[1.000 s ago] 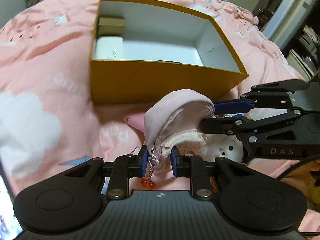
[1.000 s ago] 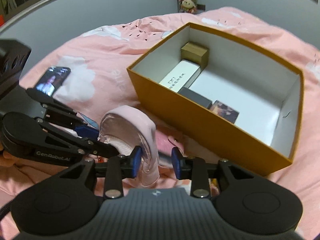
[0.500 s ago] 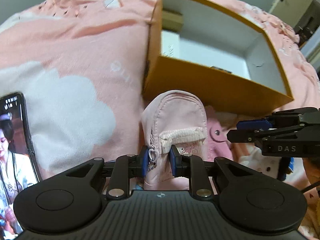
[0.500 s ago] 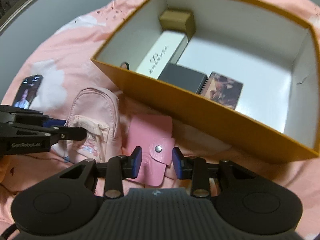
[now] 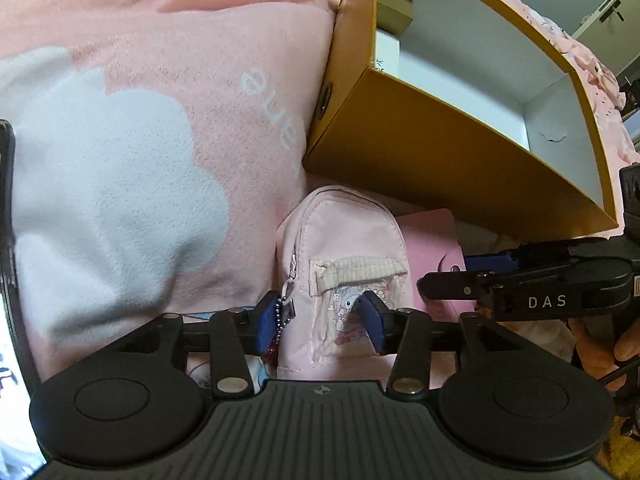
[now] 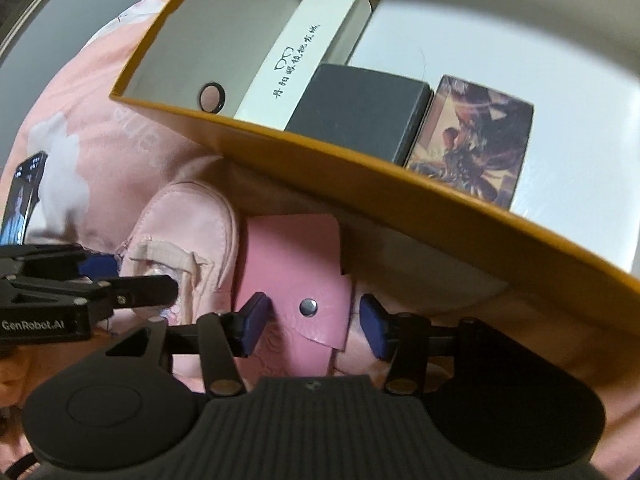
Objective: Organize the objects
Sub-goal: 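Grasp the pink wallet with the right tool while the left tool holds the backpack, then carry the pink backpack and pink wallet over the orange box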
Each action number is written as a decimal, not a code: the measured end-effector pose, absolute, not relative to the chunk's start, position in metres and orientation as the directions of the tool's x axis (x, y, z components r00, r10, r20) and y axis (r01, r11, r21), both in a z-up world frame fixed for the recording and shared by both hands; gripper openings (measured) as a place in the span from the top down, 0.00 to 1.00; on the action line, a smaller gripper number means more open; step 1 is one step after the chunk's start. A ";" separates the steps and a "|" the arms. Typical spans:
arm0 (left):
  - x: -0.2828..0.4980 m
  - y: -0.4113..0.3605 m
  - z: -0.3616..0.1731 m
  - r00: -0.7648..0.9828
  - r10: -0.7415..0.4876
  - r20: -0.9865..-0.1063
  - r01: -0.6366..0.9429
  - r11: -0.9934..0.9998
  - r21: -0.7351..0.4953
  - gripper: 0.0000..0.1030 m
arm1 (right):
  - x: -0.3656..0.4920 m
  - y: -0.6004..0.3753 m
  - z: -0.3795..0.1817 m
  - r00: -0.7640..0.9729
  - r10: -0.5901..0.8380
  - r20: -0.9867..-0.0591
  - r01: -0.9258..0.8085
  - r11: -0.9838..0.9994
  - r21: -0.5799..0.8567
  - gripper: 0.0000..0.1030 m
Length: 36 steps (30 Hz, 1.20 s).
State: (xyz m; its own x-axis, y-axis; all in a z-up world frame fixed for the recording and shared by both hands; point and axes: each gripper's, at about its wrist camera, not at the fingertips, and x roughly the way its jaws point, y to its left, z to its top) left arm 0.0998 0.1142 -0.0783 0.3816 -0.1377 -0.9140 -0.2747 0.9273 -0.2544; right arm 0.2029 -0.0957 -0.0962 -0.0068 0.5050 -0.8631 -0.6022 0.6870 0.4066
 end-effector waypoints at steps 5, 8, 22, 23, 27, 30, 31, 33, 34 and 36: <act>0.100 0.114 -0.079 0.382 -0.147 -0.912 -0.271 0.926 -0.263 0.52 | 0.204 -0.097 -0.102 -0.031 0.537 -0.843 -0.581 0.677 0.452 0.53; 0.098 0.111 -0.077 0.390 -0.134 -0.911 -0.268 0.930 -0.251 0.60 | 0.199 -0.100 -0.094 -0.006 0.538 -0.843 -0.588 0.680 0.438 0.65; 0.049 0.111 -0.033 0.540 -0.175 -0.823 -0.175 0.933 -0.314 0.77 | 0.141 -0.125 -0.023 0.235 0.517 -0.823 -0.697 0.680 0.229 0.69; 0.045 0.112 -0.027 0.555 -0.187 -0.811 -0.164 0.931 -0.327 0.77 | 0.137 -0.129 -0.017 0.248 0.518 -0.819 -0.696 0.683 0.221 0.69; 0.040 0.115 -0.003 0.603 -0.209 -0.770 -0.122 0.930 -0.347 0.77 | 0.127 -0.141 0.007 0.304 0.528 -0.793 -0.691 0.695 0.198 0.69; 0.049 0.112 0.014 0.629 -0.232 -0.742 -0.081 0.930 -0.360 0.78 | 0.124 -0.150 0.027 0.338 0.555 -0.760 -0.682 0.701 0.209 0.70; 0.052 0.112 0.020 0.641 -0.239 -0.729 -0.067 0.929 -0.364 0.78 | 0.125 -0.154 0.034 0.349 0.567 -0.746 -0.677 0.703 0.217 0.70; 0.058 0.112 0.032 0.665 -0.244 -0.705 -0.045 0.930 -0.365 0.78 | 0.129 -0.161 0.048 0.368 0.591 -0.718 -0.667 0.706 0.239 0.70; 0.062 0.111 0.037 0.675 -0.244 -0.696 -0.041 0.930 -0.365 0.78 | 0.132 -0.164 0.054 0.375 0.601 -0.706 -0.663 0.706 0.249 0.70; 0.073 0.114 0.043 0.695 -0.244 -0.677 -0.040 0.926 -0.374 0.78 | 0.143 -0.168 0.063 0.391 0.619 -0.681 -0.652 0.709 0.270 0.70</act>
State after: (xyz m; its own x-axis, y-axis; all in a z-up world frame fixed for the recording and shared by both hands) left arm 0.0731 0.1137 0.0431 0.6946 -0.2436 -0.6769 -0.0400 0.9264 -0.3744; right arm 0.1428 -0.1679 0.0635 0.3910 0.6194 -0.6808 -0.6518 0.7086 0.2702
